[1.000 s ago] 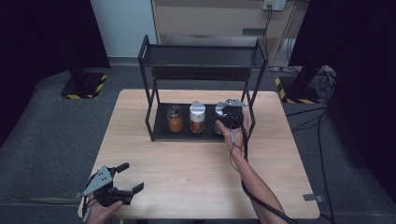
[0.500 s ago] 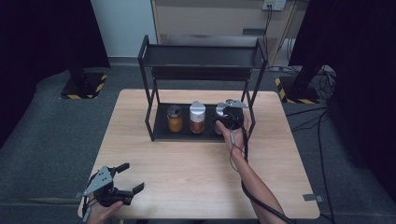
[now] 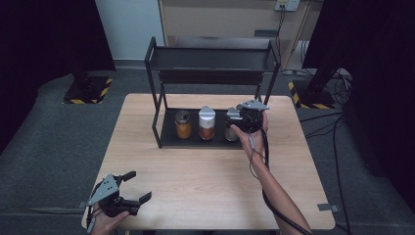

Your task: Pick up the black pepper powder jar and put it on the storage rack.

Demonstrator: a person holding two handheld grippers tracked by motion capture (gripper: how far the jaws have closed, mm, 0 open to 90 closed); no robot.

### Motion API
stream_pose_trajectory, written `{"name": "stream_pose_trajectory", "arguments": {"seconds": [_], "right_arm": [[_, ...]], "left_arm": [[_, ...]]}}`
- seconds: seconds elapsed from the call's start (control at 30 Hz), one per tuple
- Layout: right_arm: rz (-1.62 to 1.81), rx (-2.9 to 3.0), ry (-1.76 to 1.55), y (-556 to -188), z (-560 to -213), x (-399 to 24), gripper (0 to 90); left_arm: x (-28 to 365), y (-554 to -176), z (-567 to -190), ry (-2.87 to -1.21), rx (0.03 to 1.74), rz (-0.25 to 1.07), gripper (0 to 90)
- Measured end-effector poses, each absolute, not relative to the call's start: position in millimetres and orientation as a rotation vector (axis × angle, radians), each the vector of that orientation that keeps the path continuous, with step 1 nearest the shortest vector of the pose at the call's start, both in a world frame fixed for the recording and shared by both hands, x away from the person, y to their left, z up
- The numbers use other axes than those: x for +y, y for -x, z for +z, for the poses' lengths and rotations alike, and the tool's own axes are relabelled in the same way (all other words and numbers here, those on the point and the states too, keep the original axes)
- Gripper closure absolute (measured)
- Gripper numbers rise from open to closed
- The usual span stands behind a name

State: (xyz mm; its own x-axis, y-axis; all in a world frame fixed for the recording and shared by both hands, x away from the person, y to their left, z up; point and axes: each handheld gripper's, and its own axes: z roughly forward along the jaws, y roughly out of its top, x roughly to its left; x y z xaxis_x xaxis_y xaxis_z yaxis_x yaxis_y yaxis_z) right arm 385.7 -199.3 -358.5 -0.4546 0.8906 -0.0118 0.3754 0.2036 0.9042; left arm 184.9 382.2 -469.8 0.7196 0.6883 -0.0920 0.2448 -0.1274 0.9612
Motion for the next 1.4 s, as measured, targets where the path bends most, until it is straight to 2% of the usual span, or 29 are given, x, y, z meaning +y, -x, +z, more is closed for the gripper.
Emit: {"name": "stream_pose_trajectory", "arguments": {"seconds": [0.4, 1.4], "right_arm": [[1.335, 2.010, -1.051, -361, -330, -239, 8.1], [1.437, 2.062, -0.878, -285, -330, -279, 7.9]], "left_arm": [[382, -185, -470, -1.693, 0.756, 0.450, 1.0], [383, -186, -471, -1.687, 0.765, 0.445, 0.9]]}}
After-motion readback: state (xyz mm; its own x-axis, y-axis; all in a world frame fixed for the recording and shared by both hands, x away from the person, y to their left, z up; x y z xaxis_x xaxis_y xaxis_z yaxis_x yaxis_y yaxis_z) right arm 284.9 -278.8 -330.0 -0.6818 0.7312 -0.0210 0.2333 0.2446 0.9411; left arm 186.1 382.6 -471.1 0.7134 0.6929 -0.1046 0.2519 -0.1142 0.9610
